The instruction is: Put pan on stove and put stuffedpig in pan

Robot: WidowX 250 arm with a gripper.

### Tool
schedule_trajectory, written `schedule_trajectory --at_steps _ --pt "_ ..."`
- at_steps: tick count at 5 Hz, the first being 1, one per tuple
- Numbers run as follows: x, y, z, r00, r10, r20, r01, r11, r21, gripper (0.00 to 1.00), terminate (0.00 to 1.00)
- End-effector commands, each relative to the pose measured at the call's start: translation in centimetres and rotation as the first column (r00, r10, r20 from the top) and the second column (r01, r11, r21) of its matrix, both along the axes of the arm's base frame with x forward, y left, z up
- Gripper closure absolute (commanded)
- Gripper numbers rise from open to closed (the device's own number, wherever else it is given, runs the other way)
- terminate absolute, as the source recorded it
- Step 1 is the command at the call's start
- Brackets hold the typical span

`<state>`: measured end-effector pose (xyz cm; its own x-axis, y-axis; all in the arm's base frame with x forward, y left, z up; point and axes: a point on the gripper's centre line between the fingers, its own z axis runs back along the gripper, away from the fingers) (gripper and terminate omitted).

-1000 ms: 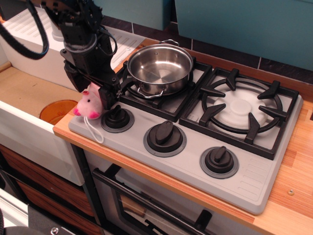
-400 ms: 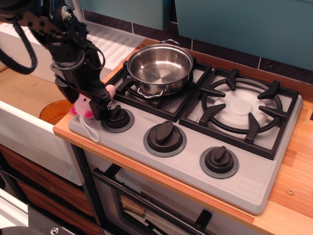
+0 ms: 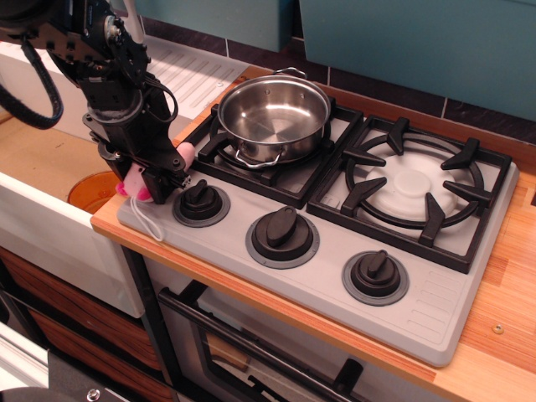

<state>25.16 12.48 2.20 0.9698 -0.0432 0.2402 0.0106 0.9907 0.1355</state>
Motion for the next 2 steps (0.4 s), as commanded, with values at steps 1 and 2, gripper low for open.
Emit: schedule_trajectory --at_steps 1,2 --pt "0.7 0.0 1.8 1.000 -0.009 -0.012 0.010 0.999 0.036 1.00 0.00" --pt "0.8 0.0 4.2 0.998 -0.018 -0.056 0.021 0.998 0.054 1.00 0.00"
